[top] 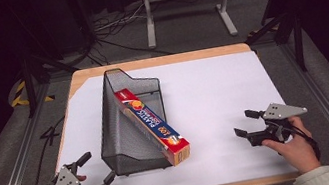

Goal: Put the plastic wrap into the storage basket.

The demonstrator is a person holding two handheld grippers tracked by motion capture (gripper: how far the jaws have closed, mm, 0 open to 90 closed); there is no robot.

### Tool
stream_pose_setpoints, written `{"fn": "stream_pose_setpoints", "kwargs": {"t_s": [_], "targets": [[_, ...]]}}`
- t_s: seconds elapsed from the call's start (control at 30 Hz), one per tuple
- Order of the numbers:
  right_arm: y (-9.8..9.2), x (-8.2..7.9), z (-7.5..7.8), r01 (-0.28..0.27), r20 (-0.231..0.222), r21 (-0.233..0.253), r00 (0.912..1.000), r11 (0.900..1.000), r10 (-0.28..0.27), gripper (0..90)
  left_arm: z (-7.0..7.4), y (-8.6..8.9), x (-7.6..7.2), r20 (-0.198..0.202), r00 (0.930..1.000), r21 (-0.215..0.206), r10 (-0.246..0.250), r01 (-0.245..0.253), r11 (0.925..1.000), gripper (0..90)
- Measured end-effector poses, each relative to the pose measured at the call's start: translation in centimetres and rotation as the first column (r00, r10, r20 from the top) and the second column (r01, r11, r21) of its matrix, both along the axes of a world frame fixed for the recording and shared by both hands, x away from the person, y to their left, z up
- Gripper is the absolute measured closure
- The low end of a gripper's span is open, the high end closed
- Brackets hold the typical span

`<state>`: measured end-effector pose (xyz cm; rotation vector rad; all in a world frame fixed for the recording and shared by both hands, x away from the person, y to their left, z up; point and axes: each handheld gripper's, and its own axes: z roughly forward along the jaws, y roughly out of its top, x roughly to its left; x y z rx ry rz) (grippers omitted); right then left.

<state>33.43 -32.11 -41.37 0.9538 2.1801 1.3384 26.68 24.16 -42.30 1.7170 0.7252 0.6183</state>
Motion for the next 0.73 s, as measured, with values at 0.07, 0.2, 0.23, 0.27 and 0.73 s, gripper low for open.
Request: {"fn": "stream_pose_setpoints", "kwargs": {"t_s": [0.07,0.2,0.23,0.27,0.73], "targets": [[-0.1,-0.3,-0.5,-0.001,-0.010,0.001,1.0000,1.000,0.001,21.8,0.0,0.1,0.0,-0.004,1.0000,0.003,-0.001,0.001,1.0000,8.8],[-0.3,-0.7,-1.3,0.012,-0.022,0.004,0.9997,1.000,-0.012,21.8,0.0,0.1,0.1,-0.006,1.0000,0.002,-0.007,0.007,1.0000,8.8],[-0.3,-0.8,-1.4,0.015,-0.024,-0.001,0.9996,1.000,-0.015,21.8,0.0,0.1,0.1,-0.006,0.9999,0.001,-0.008,0.008,1.0000,8.8],[-0.4,-0.8,-1.6,0.019,-0.020,-0.004,0.9996,1.000,-0.019,21.8,0.0,0.1,0.1,-0.006,0.9999,0.001,-0.009,0.009,1.0000,8.8],[-0.5,-0.9,-1.9,0.023,-0.020,0.009,0.9995,1.000,-0.023,21.8,0.0,0.2,0.2,-0.017,0.9998,-0.012,-0.008,0.008,0.9999,8.5]]}}
